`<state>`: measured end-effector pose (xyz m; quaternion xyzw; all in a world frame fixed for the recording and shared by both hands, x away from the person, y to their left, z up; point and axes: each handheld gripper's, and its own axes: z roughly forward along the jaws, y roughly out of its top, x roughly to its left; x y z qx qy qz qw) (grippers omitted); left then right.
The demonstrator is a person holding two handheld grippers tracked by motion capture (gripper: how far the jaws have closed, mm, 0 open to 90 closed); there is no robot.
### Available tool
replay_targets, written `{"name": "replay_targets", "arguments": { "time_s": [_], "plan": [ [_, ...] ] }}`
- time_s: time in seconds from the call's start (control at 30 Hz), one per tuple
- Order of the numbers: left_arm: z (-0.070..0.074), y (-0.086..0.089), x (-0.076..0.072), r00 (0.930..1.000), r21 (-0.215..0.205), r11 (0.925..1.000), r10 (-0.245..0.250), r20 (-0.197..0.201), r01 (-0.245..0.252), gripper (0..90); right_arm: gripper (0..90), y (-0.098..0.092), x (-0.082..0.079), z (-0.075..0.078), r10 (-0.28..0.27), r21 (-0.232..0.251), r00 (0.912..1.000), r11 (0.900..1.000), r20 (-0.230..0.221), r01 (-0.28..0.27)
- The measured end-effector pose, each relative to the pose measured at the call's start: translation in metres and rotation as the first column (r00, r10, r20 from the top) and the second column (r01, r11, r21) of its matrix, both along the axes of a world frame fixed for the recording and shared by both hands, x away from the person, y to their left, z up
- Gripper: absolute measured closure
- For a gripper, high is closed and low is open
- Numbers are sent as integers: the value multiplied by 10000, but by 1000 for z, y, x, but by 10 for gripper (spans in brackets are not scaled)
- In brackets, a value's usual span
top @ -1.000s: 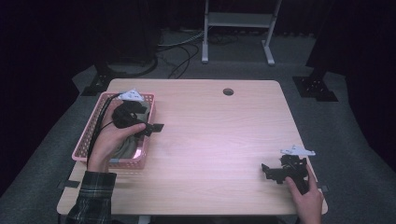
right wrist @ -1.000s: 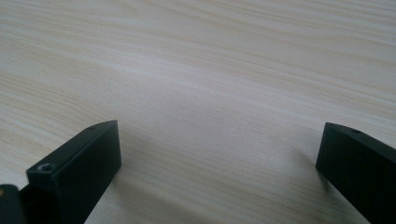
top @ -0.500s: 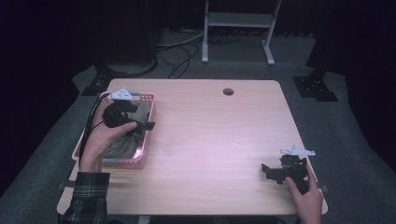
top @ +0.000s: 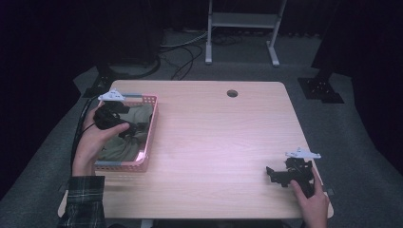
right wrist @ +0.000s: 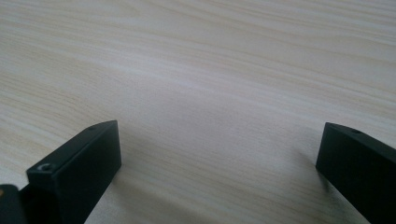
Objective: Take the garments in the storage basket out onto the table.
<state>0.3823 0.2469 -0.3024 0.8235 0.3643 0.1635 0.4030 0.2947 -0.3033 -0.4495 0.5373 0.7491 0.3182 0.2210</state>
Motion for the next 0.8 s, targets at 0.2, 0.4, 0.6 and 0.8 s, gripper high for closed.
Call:
{"name": "replay_targets", "arguments": {
  "time_s": [0.2, 0.4, 0.6, 0.8],
  "plan": [
    [1, 11, -1, 9995, -39, 9997, 222, 220, -222, 0, 0, 0, 0, 0, 5, -3, 10000, 10000, 4, -5],
    [0, 24, -2, 9976, -43, 9982, 606, 332, -605, 0, 0, 0, 0, 0, -1, 0, 10000, 10000, 0, 1],
    [-3, 35, 0, 9954, 25, 9961, 885, 371, -887, 0, 0, 0, 0, 0, 0, 0, 10000, 10000, -1, 0],
    [-8, 44, 1, 9933, 219, 9938, 1083, 415, -1093, 0, 0, 0, 0, 0, 5, -3, 10000, 10000, 4, -5]
  ]
}}
